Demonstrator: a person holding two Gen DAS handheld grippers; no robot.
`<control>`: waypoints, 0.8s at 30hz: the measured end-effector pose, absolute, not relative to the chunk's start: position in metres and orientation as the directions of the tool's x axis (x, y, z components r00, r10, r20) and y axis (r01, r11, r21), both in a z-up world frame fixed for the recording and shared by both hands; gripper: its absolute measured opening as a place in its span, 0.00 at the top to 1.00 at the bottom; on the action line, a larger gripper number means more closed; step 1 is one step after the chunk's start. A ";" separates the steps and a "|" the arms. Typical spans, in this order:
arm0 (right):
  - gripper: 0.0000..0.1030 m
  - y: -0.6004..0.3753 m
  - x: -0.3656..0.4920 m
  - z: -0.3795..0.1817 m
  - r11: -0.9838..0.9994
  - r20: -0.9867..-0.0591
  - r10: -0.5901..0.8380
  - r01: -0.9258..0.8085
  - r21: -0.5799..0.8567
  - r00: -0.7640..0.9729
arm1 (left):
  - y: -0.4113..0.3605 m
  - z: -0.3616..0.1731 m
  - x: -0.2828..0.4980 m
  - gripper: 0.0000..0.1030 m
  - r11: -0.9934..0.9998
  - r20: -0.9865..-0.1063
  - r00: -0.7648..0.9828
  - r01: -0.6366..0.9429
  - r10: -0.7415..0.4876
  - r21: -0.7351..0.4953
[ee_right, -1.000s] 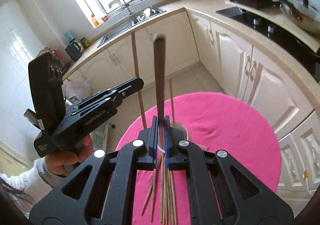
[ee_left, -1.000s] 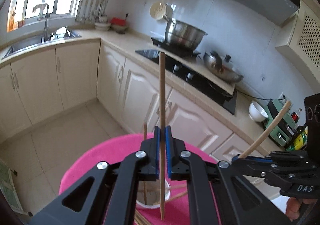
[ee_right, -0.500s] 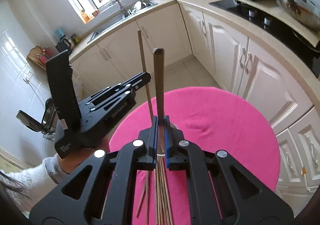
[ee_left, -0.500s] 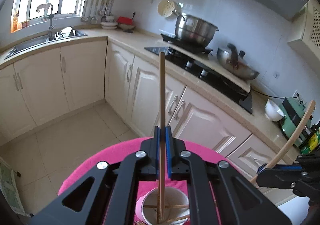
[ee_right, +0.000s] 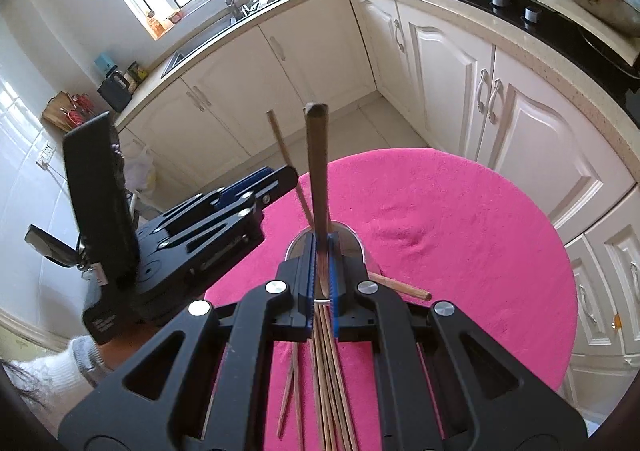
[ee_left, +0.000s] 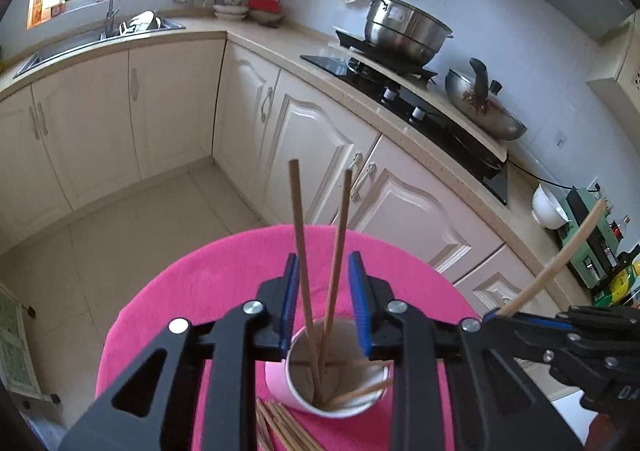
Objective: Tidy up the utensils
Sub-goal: 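Open the left tool over the cup while the right tool releases its chopstick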
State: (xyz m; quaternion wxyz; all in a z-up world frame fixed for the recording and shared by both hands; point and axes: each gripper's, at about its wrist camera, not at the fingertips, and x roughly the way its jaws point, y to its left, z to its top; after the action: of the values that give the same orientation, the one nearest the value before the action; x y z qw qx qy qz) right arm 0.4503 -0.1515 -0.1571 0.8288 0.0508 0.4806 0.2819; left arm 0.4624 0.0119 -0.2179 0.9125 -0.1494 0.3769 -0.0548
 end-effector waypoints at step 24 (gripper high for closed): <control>0.54 -0.146 0.423 -0.148 0.885 -0.749 0.450 -0.354 0.302 0.486 | 0.021 -0.195 0.407 0.55 0.961 -0.705 0.688 -0.038 -0.174 -0.275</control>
State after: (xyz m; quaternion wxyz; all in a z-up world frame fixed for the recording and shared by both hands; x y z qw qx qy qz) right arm 0.4232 -0.1464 -0.1483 0.8603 0.0534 0.4498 0.2339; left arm 0.4071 0.0214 -0.1945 0.9087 -0.1350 0.3933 -0.0375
